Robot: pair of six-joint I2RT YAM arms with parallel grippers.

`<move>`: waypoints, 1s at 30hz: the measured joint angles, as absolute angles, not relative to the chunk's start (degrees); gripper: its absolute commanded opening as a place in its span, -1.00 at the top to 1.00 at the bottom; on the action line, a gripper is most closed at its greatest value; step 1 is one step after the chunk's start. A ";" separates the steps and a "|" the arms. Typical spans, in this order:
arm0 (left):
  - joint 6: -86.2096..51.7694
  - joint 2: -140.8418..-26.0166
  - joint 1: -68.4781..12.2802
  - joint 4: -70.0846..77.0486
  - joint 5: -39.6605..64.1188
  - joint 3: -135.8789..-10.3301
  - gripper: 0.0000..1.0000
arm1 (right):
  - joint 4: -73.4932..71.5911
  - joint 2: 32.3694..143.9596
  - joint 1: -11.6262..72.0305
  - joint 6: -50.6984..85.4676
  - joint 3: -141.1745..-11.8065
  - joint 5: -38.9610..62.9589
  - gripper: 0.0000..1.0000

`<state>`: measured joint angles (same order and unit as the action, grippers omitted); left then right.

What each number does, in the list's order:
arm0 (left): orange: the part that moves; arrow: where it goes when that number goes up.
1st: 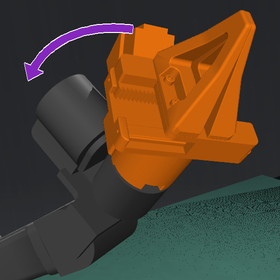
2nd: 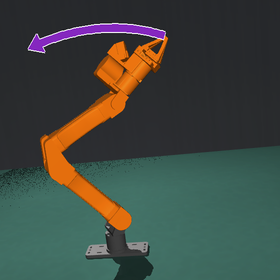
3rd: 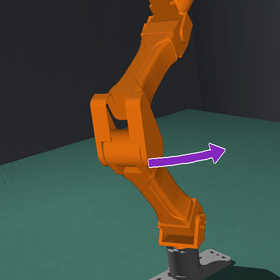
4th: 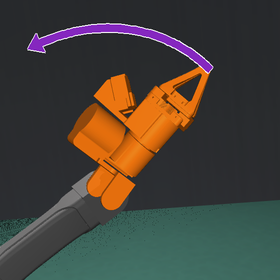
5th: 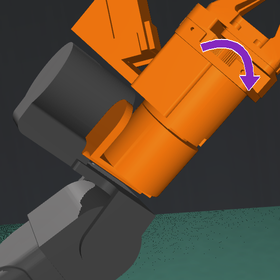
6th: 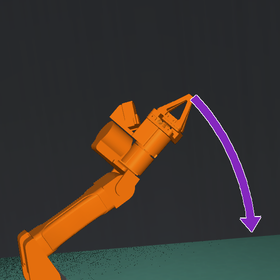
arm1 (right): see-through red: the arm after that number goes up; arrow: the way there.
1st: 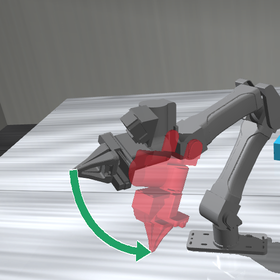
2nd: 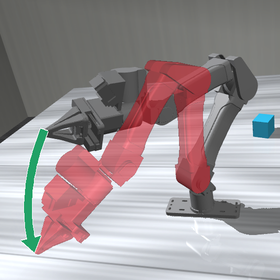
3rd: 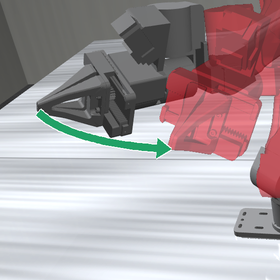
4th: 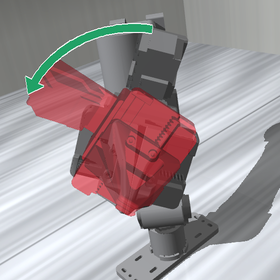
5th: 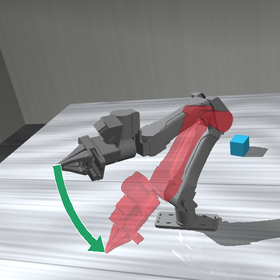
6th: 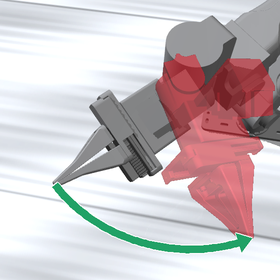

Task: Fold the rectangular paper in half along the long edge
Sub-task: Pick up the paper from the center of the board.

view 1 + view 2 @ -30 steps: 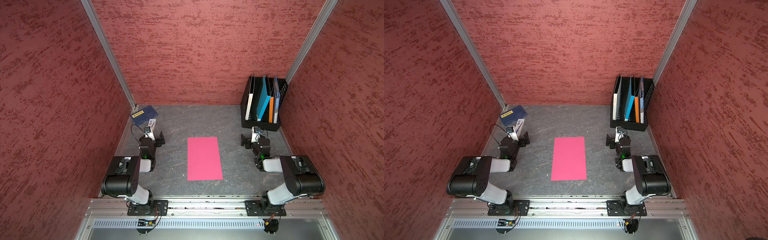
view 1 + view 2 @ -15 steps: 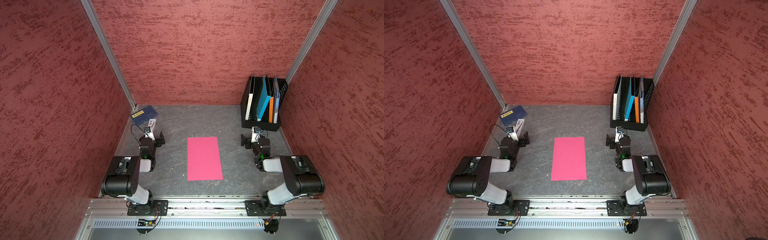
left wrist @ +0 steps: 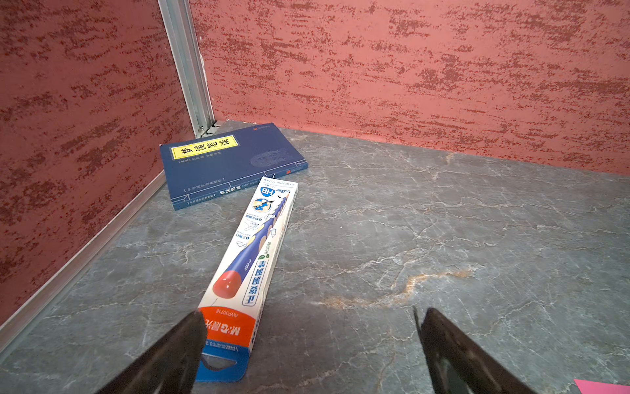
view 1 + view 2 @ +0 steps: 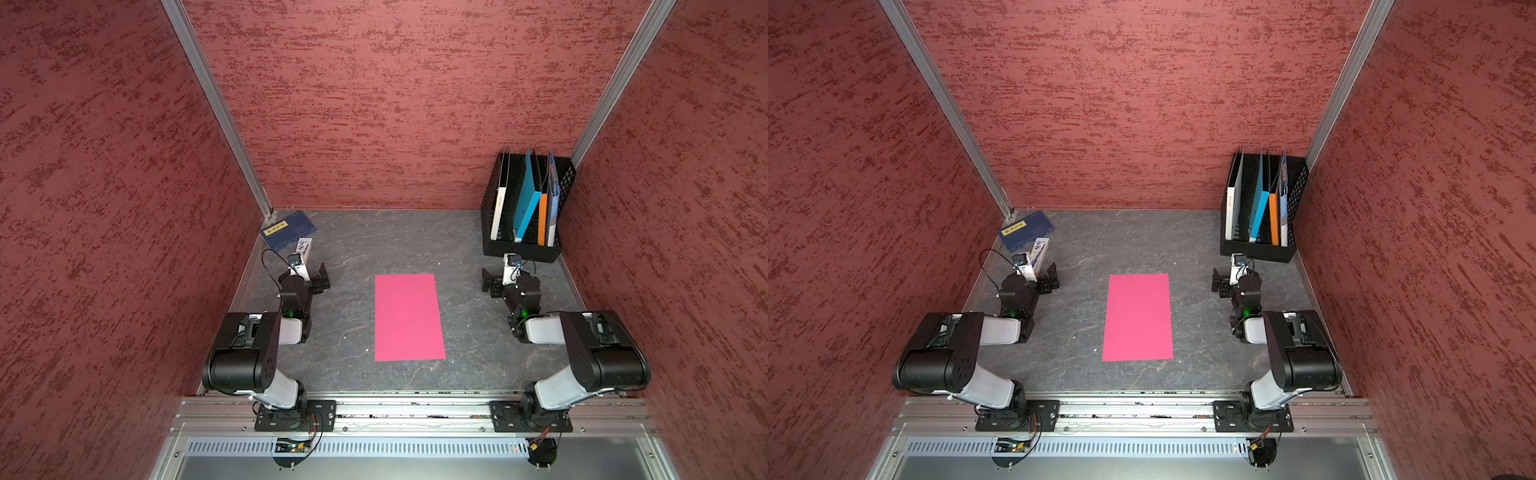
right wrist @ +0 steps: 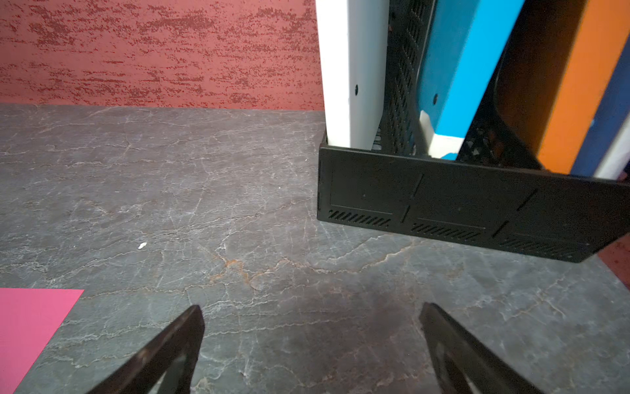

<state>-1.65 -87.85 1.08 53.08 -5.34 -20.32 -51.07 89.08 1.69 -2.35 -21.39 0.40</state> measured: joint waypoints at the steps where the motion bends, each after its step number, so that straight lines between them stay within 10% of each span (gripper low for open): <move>1: -1.65 -87.85 1.28 53.06 -4.86 -20.32 -0.99 | -51.03 89.01 1.69 -2.33 -21.37 0.40 -0.98; 9: -0.71 -74.81 -2.00 43.55 -7.49 -19.99 -0.99 | -27.46 65.12 2.37 1.26 -27.22 -4.49 -0.98; 17: -8.64 -50.78 -25.80 19.57 -22.11 -33.06 -0.99 | 1.72 41.10 7.27 13.43 -43.68 -7.92 -0.98; 24: -28.40 -54.65 -34.74 -15.92 -32.93 -48.93 -0.99 | 28.25 50.87 8.82 19.90 -60.27 -7.86 -0.98; 30: -38.85 -56.47 -35.07 -32.51 -34.30 -52.36 -0.99 | 33.17 47.94 12.12 20.78 -49.45 -5.15 -0.98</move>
